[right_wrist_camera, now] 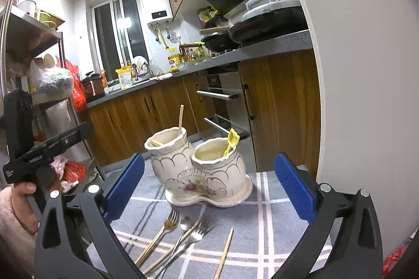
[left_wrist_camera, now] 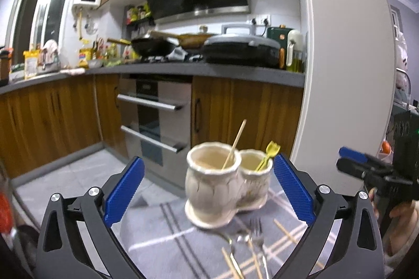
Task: Organize utensils
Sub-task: 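Withdraw both open tools from the holder toward the cloth, then lower the left tool to a wooden chopstick while the right tool reaches a silver fork, then close the left tool on the chopstick while the right tool closes on the silver fork, then lift and carry the chopstick and silver fork above the ceramic holder with both tools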
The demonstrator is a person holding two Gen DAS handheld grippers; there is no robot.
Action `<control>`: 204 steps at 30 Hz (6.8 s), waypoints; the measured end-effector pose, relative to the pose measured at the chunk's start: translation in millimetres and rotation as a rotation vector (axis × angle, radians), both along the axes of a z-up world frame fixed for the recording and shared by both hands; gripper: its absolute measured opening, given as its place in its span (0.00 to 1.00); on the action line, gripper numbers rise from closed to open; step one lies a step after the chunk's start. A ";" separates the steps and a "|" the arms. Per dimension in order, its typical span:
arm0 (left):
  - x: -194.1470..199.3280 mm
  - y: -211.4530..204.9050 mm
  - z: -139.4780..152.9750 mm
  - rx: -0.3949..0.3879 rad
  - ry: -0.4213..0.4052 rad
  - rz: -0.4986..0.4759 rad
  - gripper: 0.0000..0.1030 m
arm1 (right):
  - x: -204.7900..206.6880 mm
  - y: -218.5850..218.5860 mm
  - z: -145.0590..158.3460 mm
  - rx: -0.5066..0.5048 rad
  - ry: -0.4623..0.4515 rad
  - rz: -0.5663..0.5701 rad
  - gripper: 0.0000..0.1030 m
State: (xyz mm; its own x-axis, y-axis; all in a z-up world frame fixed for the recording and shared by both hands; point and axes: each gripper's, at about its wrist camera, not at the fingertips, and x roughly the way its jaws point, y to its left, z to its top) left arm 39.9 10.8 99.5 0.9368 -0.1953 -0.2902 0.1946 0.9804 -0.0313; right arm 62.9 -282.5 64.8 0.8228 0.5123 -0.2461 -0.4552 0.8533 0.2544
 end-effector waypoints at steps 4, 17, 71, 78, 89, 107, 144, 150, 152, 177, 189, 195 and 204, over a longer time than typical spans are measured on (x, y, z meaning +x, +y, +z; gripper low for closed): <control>-8.2 7.8 -11.2 0.012 0.034 0.051 0.95 | -6.0 0.4 -2.9 -0.022 0.010 0.002 0.96; -24.4 14.3 -73.1 0.088 0.275 0.044 0.95 | -14.5 22.9 -42.3 -0.168 0.157 0.049 0.96; 5.2 -38.2 -152.4 0.262 0.650 -0.036 0.13 | -10.6 17.2 -96.0 -0.242 0.334 0.067 0.95; 4.4 -19.9 -153.3 0.233 0.651 -0.016 0.08 | -3.5 44.9 -92.7 -0.255 0.391 0.095 0.93; -2.5 -9.9 -154.7 0.193 0.631 -0.031 0.07 | 25.1 105.8 -113.1 -0.306 0.574 0.136 0.29; -3.9 0.7 -156.4 0.142 0.608 -0.081 0.07 | 45.0 108.7 -116.1 -0.373 0.680 0.101 0.06; -14.4 28.0 -102.7 0.027 0.391 -0.073 0.05 | -20.7 67.6 -69.6 -0.319 0.231 0.077 0.05; -18.2 26.0 -87.9 0.014 0.341 -0.073 0.05 | -22.3 61.8 -61.5 -0.275 0.171 0.059 0.05; -18.9 25.9 -84.3 0.012 0.326 -0.072 0.05 | -23.3 59.7 -56.6 -0.261 0.147 0.053 0.05; 30.2 22.9 35.1 -0.146 0.046 -0.131 0.05 | 75.9 61.9 29.2 0.036 -0.033 -0.039 0.05; 96.3 -6.5 39.5 -0.088 0.005 -0.044 0.05 | 119.4 58.6 14.5 0.068 -0.010 -0.135 0.05; 104.6 -8.0 9.9 -0.060 0.087 -0.050 0.05 | 120.3 65.9 -5.3 0.027 0.032 -0.094 0.05; 109.2 -4.2 -24.6 -0.040 0.172 -0.044 0.05 | 114.2 71.7 -29.6 -0.022 0.086 -0.069 0.05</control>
State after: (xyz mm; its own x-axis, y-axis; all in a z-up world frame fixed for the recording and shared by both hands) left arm 149.1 6.6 74.9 0.8643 -0.2498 -0.4366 0.2260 0.9683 -0.1066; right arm 177.0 -210.8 35.2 0.8313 0.4492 -0.3274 -0.3729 0.8875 0.2709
